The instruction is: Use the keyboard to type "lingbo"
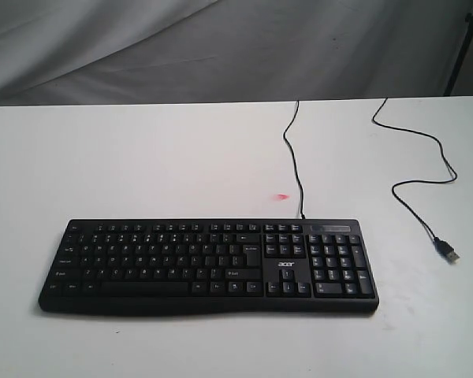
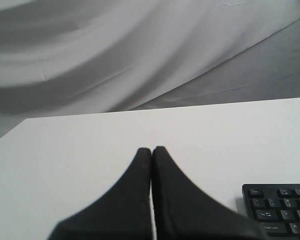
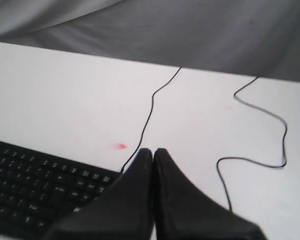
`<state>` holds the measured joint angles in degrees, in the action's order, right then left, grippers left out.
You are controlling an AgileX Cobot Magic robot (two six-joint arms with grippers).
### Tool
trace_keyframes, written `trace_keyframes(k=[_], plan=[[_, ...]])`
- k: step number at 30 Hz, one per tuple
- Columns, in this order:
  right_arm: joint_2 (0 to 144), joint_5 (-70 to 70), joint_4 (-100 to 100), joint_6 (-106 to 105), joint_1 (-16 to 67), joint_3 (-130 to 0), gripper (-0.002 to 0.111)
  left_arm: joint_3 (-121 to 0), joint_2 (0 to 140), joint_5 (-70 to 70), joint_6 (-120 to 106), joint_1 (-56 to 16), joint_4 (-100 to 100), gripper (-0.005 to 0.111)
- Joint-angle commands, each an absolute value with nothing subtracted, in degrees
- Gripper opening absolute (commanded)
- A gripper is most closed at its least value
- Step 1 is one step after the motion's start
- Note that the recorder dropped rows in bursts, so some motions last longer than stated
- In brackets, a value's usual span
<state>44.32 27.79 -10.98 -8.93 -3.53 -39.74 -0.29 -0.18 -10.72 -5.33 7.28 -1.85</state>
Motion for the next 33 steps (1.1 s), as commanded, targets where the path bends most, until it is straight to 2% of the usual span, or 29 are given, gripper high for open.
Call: trace_keyframes(k=[1, 10, 16, 24, 33], plan=[[47.82, 32.76, -13.96, -12.85, -1.17, -40.11, 0.0, 0.0, 0.0, -10.48, -5.18, 7.07, -1.82, 0.001], [62.54, 27.12, -14.06, -17.7, 15.9, -40.73, 0.0, 0.0, 0.0, -10.48, -5.18, 7.07, -1.82, 0.001], [74.19, 27.72, -12.53, -17.7, 22.96, -49.46, 0.0, 0.0, 0.0, -10.48, -5.18, 7.07, -1.82, 0.001], [87.5, 27.72, -10.83, -17.7, 27.38, -59.36, 0.0, 0.0, 0.0, -10.48, -5.18, 7.07, -1.82, 0.001], [97.78, 23.68, -10.42, -18.6, 29.32, -62.75, 0.0, 0.0, 0.0, -10.48, -5.18, 7.07, -1.82, 0.001]])
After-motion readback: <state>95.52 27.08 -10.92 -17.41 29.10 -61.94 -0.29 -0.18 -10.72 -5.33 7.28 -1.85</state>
